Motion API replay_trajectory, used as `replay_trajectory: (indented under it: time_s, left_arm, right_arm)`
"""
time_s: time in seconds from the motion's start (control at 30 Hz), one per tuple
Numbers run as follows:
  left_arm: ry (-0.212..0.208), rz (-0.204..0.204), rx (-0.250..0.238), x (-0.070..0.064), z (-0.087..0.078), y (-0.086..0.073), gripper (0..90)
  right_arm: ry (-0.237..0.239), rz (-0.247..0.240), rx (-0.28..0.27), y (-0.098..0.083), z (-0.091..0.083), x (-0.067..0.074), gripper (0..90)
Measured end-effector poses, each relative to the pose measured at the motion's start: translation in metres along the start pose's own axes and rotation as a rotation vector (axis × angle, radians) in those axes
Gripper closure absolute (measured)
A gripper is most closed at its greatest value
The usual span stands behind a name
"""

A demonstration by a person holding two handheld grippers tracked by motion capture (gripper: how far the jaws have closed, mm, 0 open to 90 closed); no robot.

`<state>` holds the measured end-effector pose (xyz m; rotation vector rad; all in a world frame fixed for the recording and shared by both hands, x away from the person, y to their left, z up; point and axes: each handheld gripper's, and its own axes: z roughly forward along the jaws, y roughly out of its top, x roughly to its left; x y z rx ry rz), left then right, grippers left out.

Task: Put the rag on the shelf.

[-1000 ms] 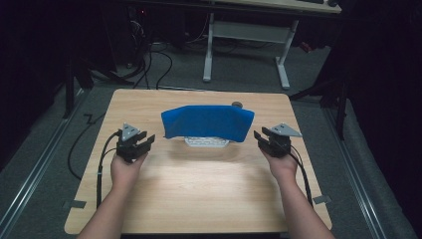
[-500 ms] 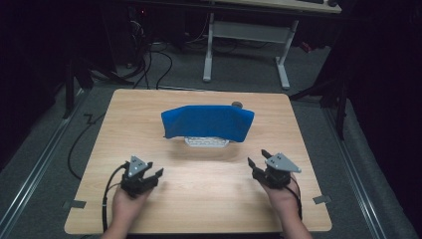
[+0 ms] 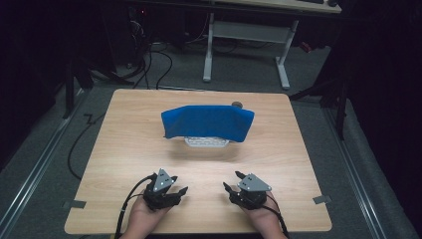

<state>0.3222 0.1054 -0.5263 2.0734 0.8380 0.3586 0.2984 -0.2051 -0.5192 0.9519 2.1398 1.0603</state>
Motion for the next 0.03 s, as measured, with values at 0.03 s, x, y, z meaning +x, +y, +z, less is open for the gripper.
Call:
replay_trajectory:
  time_s: [0.03]
  left_arm:
    - [0.005, -0.007, 0.001, 0.0022, -0.0006, -0.0010, 44.3]
  right_arm:
    - [0.001, 0.009, -0.002, -0.0006, -0.0013, -0.0020, 41.6]
